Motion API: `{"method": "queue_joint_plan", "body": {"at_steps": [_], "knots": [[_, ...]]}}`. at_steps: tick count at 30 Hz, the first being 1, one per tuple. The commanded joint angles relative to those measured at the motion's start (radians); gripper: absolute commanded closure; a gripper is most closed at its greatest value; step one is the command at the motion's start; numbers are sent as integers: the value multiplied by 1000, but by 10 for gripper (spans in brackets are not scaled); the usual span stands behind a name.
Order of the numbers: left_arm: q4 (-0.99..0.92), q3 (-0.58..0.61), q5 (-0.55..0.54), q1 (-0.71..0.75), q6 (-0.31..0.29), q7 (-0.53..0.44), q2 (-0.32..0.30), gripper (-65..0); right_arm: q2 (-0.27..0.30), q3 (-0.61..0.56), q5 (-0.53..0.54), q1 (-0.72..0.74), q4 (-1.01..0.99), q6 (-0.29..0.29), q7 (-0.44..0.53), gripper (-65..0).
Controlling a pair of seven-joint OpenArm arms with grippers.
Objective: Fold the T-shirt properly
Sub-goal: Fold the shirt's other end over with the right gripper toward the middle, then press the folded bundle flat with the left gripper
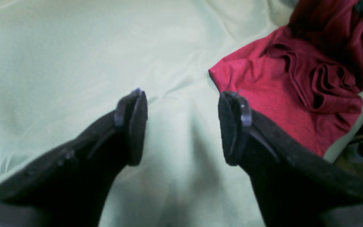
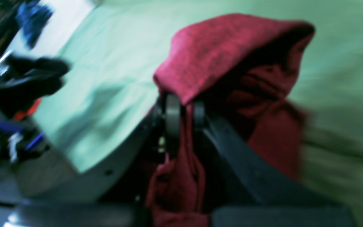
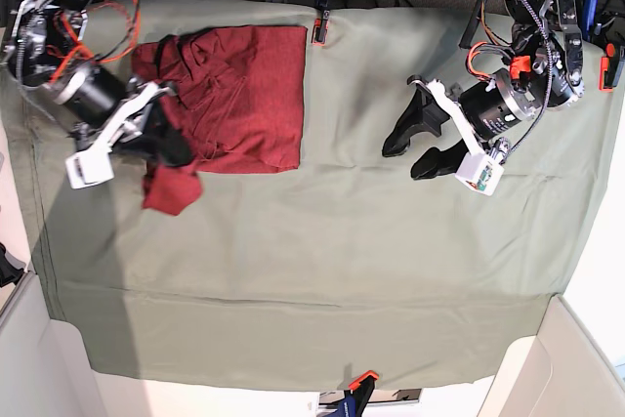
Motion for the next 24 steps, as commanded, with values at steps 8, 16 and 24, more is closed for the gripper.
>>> {"method": "queue_joint_plan", "body": {"at_steps": [8, 16, 24], "knots": [[18, -5, -22, -11, -6, -18, -11, -382, -25, -265, -168, -17, -32, 5, 84, -249], [18, -5, -32, -10, -6, -13, -11, -382, -25, -483, -153, -12, -50, 4, 129, -409], [18, -5, -104, -10, -6, 25, -12, -382, -25, -607, -190, -8, -32, 3, 138, -407]]}}
